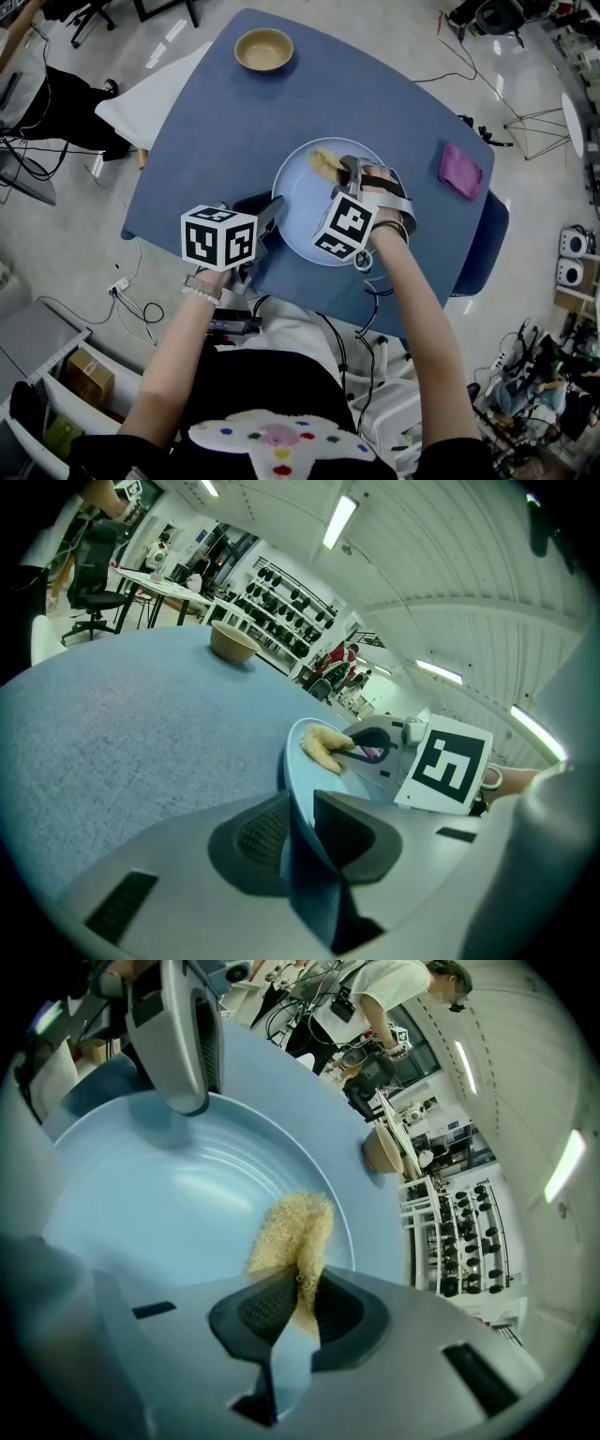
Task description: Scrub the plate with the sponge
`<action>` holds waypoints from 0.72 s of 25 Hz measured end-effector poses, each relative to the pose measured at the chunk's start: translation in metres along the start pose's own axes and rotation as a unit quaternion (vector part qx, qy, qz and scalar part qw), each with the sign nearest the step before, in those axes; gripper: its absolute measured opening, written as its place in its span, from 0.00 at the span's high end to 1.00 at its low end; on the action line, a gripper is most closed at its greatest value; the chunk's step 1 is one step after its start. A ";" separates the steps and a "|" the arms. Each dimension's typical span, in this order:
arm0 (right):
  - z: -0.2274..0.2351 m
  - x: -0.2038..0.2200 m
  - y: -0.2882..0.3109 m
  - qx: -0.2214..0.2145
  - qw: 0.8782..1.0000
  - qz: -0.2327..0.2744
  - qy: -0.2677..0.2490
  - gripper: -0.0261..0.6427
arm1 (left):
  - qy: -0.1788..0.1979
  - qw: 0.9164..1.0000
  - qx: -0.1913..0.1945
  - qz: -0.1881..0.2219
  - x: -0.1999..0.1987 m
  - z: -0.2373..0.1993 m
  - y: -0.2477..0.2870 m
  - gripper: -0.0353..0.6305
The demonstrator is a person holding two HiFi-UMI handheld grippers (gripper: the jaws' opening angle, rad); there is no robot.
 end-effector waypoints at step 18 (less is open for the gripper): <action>-0.043 -0.035 -0.039 -0.031 0.996 0.076 -0.029 0.90 | 0.009 1.000 -0.001 -0.003 -0.003 -0.001 0.003 0.83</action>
Point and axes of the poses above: the fingertips, and each gripper's own axes: y forward along the fingers, z to its right, x out of its underside, the point moved 3 cm from there along -y, backward along the fingers, and after that the axes turned 6 degrees about -z, right-handed, at the moved point
